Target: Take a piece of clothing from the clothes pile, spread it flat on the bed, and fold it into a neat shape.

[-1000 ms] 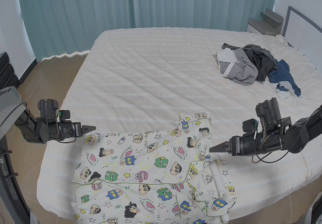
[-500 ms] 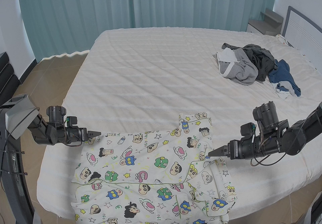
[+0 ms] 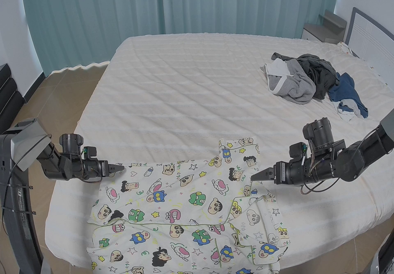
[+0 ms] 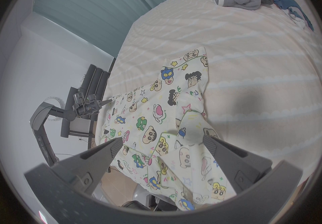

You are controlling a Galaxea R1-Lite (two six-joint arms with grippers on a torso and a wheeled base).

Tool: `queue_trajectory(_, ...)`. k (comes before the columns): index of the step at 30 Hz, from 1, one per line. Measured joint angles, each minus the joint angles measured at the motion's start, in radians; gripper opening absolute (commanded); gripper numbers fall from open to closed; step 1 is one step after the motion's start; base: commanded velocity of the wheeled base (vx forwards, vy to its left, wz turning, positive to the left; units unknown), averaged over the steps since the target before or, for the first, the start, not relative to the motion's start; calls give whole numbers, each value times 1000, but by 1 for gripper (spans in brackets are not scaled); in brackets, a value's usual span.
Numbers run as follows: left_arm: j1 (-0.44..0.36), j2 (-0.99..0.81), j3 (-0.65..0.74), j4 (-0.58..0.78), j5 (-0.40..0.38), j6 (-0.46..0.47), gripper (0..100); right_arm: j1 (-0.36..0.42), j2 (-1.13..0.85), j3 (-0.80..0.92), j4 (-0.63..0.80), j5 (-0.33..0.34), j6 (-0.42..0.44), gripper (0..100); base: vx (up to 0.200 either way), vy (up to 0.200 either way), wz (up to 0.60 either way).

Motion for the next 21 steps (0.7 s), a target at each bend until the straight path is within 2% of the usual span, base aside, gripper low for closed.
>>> queue_trajectory(4, -3, 8, -2, 0, -4, 0, 0, -2, 63, -59, 0, -14, 1, 100, 0, 0, 0)
queue_trajectory(15, -7, 14, 6, -7, -16, -5, 0, -12, 269, -264, -3, -155, 7, 100, 0, 0, 0)
queue_trajectory(21, -9, -9, 25, -8, -16, -23, 0, -11, 362, -401, 0, -210, 81, 100, 0, 0, 0)
